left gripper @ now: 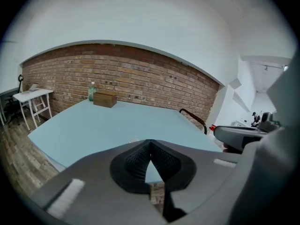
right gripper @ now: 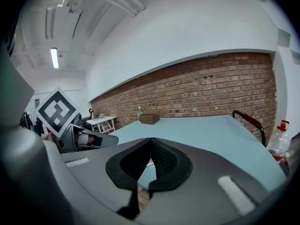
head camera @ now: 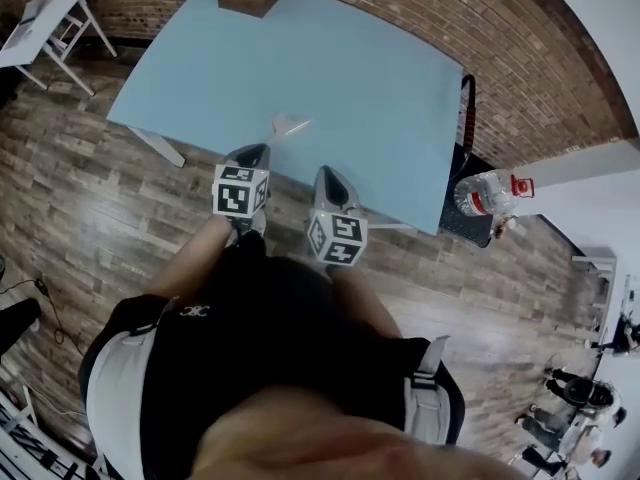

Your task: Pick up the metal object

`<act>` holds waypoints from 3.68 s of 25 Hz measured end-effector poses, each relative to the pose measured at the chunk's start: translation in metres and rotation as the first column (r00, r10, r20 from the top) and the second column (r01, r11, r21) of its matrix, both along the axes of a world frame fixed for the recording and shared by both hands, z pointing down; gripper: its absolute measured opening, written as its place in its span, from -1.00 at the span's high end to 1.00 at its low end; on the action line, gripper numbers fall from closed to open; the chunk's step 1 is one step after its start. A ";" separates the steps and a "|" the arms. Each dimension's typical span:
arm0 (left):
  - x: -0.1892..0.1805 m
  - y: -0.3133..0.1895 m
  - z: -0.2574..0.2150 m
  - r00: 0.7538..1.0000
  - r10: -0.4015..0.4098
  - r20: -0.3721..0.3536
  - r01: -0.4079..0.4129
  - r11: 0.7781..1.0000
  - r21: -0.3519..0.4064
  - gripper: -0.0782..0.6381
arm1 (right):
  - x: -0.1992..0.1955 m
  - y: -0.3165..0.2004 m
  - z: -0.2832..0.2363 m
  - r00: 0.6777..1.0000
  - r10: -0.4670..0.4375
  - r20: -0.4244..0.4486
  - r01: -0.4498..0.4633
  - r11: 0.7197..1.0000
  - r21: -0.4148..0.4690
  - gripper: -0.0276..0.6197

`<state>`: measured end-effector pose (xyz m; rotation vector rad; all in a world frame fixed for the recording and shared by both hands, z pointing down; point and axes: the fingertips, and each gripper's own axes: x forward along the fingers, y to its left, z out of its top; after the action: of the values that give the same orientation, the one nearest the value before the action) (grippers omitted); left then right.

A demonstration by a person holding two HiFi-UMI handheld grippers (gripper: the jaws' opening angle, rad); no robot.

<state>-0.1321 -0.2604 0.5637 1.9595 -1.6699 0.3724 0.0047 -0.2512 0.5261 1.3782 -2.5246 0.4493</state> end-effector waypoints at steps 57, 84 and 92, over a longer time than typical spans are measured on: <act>0.006 -0.134 0.157 0.895 0.228 -0.383 -0.379 0.841 -0.386 0.76 | 0.069 -0.132 0.033 0.978 0.202 -0.052 -0.207 0.971 -0.116 0.87; 0.018 -0.156 -0.051 0.991 0.091 0.094 -0.109 0.971 0.213 0.76 | 0.047 -0.164 0.006 0.988 0.127 0.083 -0.124 0.991 -0.041 0.88; 0.017 -0.165 -0.055 0.993 0.076 0.088 -0.093 0.972 0.218 0.76 | 0.043 -0.176 -0.002 0.988 0.118 0.099 -0.116 0.993 -0.020 0.88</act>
<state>-0.1147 -0.4252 0.5089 2.2100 -1.7456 0.3098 0.0477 -0.4275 0.5243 1.5415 -2.5215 0.5700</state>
